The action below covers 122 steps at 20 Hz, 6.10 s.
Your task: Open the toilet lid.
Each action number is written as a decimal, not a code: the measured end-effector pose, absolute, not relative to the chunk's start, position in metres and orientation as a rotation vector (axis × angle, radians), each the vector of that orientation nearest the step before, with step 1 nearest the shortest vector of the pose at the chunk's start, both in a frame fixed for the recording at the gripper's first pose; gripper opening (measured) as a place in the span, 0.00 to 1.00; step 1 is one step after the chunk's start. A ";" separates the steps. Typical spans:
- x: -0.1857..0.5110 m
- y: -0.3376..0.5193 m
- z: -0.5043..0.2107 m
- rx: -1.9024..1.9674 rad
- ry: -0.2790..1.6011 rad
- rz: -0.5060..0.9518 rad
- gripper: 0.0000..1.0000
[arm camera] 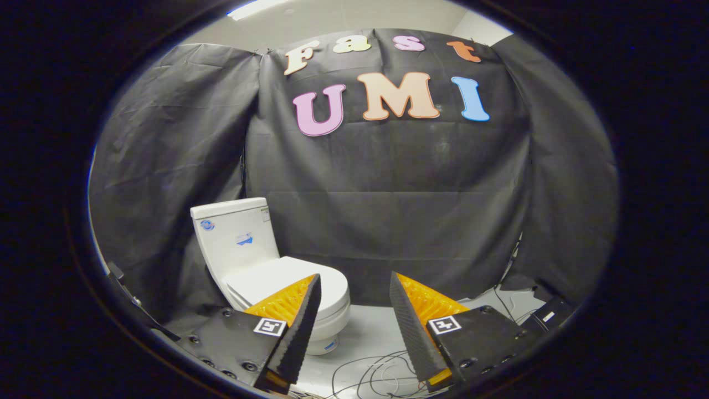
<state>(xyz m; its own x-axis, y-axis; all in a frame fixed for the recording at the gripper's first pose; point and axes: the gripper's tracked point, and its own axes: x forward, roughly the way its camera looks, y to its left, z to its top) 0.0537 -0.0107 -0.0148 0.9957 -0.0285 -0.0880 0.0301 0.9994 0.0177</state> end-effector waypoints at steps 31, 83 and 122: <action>0.126 0.080 -0.040 0.351 -0.186 -0.725 0.78; 0.153 0.232 -0.285 1.253 -0.015 -0.814 0.78; 0.178 0.221 -0.251 1.237 0.014 -0.705 0.12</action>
